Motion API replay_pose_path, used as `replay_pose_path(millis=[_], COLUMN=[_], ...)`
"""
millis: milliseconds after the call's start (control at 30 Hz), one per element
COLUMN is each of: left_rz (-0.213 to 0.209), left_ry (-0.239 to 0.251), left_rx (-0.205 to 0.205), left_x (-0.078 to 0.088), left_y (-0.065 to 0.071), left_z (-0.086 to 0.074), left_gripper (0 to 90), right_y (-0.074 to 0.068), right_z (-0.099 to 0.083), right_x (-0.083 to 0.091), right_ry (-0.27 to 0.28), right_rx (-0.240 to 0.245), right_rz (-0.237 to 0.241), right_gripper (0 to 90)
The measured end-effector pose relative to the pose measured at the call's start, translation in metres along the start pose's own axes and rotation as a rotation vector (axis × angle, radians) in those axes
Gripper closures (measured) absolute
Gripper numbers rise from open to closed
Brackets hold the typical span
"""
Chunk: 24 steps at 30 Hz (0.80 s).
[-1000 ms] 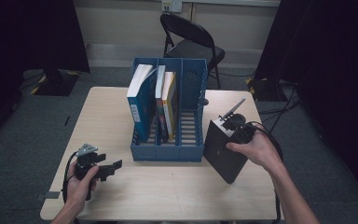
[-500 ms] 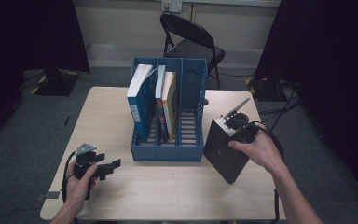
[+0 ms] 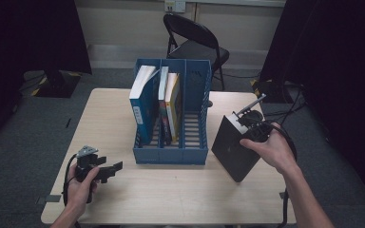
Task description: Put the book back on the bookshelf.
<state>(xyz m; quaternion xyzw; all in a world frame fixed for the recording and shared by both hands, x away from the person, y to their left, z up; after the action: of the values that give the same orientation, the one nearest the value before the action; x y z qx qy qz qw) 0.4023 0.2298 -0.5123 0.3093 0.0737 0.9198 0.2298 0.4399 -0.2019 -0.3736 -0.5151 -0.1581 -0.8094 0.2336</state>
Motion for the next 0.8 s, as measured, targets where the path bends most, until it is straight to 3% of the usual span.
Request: replay_pose_path(millis=[467, 667, 800], left_rz=[0.002, -0.005, -0.003], left_ry=[0.002, 0.006, 0.004], left_rx=[0.000, 0.007, 0.007], left_x=[0.001, 0.002, 0.001], left_y=[-0.001, -0.001, -0.001], left_z=[0.000, 0.000, 0.000], left_gripper=[20.1, 20.1, 20.2], right_y=[0.001, 0.001, -0.001], right_z=[0.018, 0.027, 0.033], right_x=[0.026, 0.045, 0.055], right_ry=[0.060, 0.112, 0.118], right_rx=[-0.005, -0.010, 0.003], right_rz=[-0.015, -0.014, -0.033], right_gripper=[53.8, 53.8, 53.8])
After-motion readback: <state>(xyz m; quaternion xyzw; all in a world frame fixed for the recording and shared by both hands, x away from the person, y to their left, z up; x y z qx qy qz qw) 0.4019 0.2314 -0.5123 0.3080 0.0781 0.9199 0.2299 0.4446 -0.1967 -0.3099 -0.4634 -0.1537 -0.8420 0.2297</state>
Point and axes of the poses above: each handheld gripper's, and its own axes: x roughly backward along the jaws, z roughly out of its top, y roughly to its right, the point moved 8 cm from there along -x, roughly forward along the jaws, and after that the axes turned 5 degrees about y, right-handed, at the moved point
